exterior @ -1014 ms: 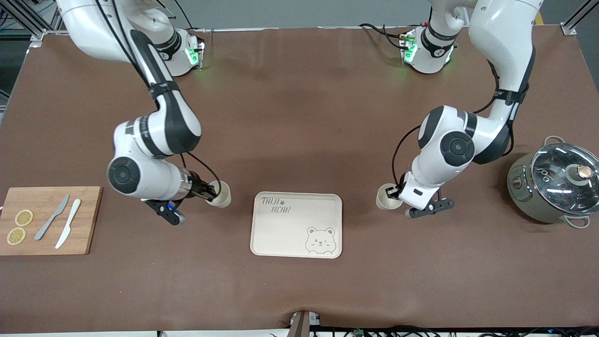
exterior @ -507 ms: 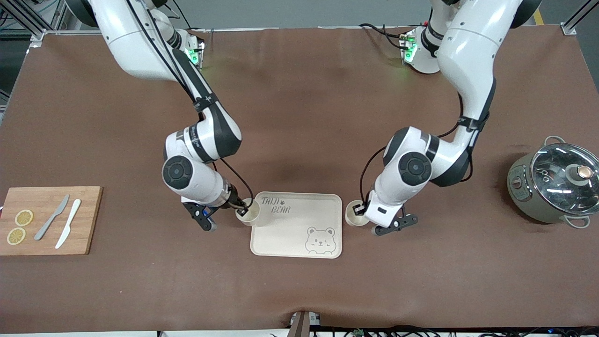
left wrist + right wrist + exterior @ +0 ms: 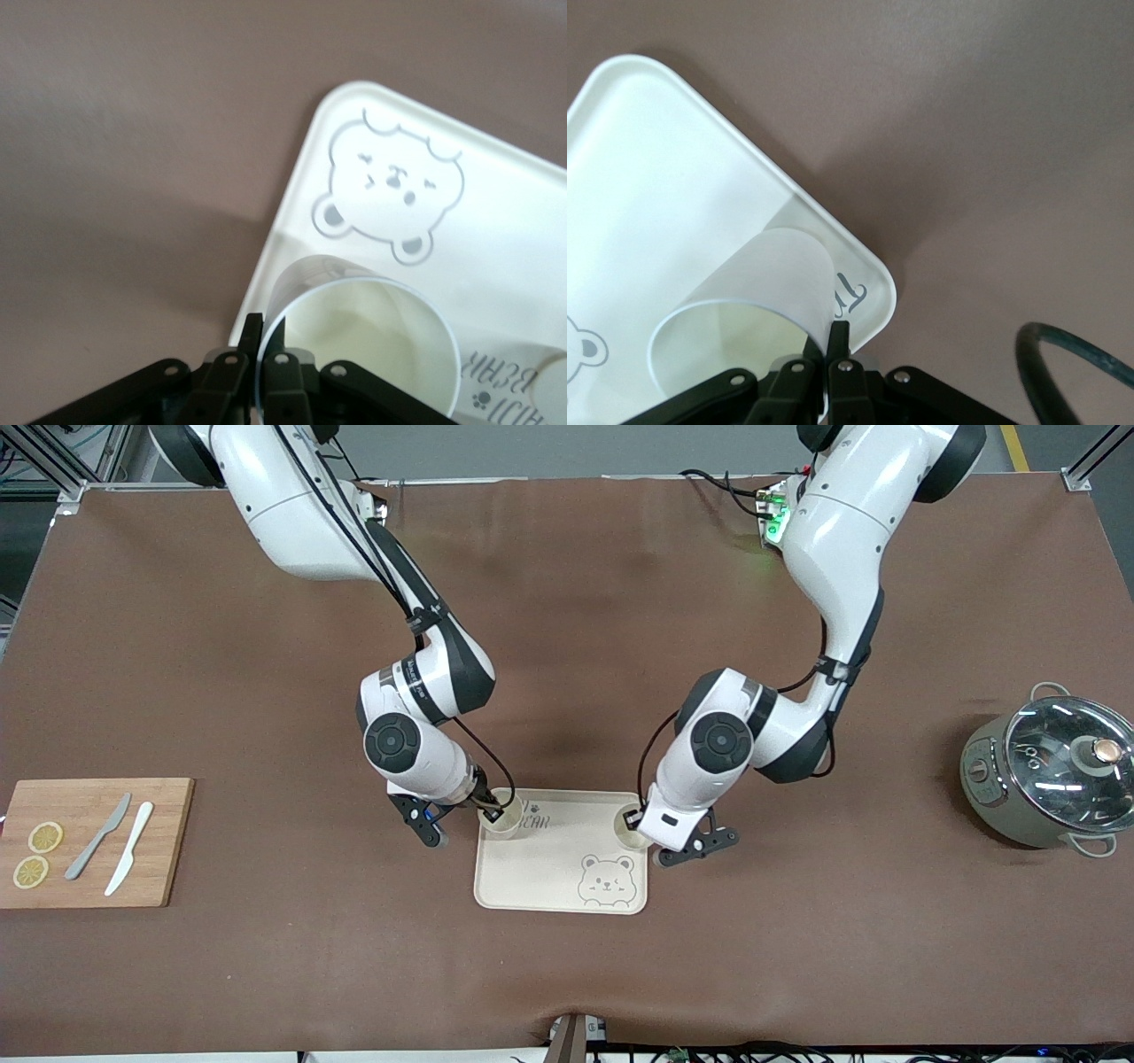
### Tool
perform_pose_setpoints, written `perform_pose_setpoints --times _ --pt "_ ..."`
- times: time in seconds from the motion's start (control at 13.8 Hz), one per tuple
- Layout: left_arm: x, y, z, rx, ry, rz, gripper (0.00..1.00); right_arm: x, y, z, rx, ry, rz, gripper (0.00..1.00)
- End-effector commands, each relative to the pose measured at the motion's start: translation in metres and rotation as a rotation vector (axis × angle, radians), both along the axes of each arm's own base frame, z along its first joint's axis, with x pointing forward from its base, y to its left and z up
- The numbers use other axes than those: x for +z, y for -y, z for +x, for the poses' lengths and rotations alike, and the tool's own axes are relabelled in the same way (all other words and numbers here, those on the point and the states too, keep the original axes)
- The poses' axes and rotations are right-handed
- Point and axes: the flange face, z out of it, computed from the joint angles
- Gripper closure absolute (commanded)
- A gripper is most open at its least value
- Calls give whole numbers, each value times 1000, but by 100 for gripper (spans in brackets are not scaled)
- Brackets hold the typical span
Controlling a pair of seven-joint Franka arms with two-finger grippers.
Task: Place white IKEA cup upright on tray with both arms
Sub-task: 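Lower the cups onto the tray and open both grippers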
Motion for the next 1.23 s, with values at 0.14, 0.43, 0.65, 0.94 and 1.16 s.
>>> perform_pose_setpoints --times 0.14,0.43,0.65,0.94,1.16 --pt "-20 10 2 20 19 0 100 2 0 10 -22 4 19 0" --pt "-19 1 11 29 55 -7 20 31 5 22 -16 47 32 0" --pt "-2 -8 20 48 89 -17 0 72 7 34 7 118 32 0" --pt "66 -51 39 96 123 -3 0 124 69 49 -9 -7 -11 0" --pt "132 -99 45 92 141 82 0 176 124 56 -27 -7 -2 0"
